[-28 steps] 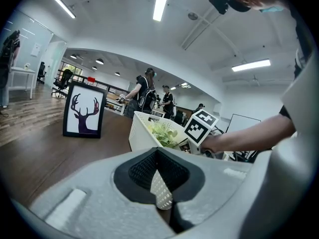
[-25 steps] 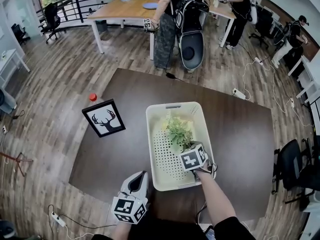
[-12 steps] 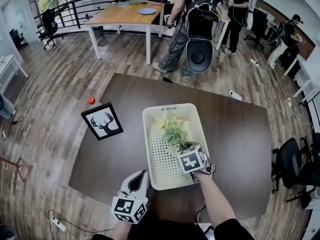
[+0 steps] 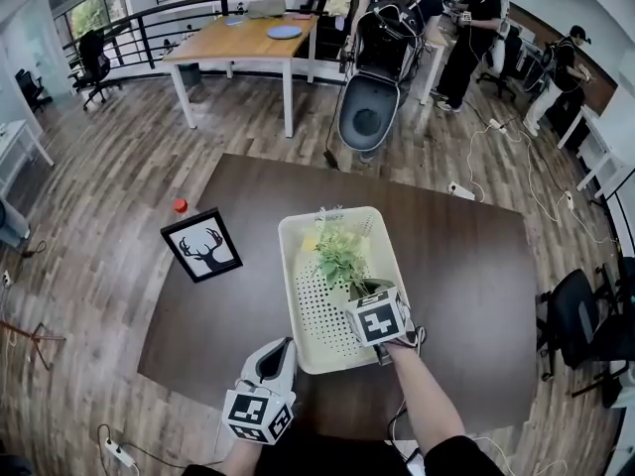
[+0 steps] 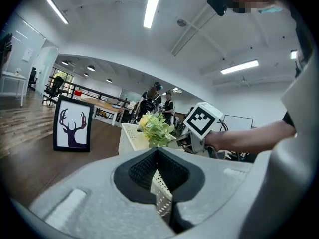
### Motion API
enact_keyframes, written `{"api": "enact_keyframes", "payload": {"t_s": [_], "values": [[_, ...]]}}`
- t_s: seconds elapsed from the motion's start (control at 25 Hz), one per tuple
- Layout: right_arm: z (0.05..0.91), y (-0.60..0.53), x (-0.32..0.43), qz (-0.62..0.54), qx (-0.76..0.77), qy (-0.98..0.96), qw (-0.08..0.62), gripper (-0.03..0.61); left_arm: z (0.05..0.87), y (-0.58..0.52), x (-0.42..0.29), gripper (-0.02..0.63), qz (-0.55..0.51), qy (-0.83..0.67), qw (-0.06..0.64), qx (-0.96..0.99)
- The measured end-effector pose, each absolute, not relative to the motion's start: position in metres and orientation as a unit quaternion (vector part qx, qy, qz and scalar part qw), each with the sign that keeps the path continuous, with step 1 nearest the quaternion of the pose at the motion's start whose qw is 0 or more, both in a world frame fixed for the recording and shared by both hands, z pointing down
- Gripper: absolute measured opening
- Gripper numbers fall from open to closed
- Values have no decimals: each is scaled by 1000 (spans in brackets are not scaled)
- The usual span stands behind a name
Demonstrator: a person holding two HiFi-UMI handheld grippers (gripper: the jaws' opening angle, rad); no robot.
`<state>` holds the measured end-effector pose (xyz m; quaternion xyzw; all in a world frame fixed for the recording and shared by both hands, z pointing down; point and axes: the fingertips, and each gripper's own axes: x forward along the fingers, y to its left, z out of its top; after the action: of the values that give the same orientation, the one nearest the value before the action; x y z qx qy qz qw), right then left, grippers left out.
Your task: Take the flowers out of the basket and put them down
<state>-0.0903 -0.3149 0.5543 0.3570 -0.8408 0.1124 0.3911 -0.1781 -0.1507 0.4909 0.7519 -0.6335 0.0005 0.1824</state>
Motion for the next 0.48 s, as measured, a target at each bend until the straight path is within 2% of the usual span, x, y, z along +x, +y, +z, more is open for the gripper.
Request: {"api": "enact_keyframes", "payload": {"t_s": [0.48], "values": [[535, -303, -83, 117, 362, -848, 369, 32, 482, -146, -168, 3, -1, -624, 171, 762]]}}
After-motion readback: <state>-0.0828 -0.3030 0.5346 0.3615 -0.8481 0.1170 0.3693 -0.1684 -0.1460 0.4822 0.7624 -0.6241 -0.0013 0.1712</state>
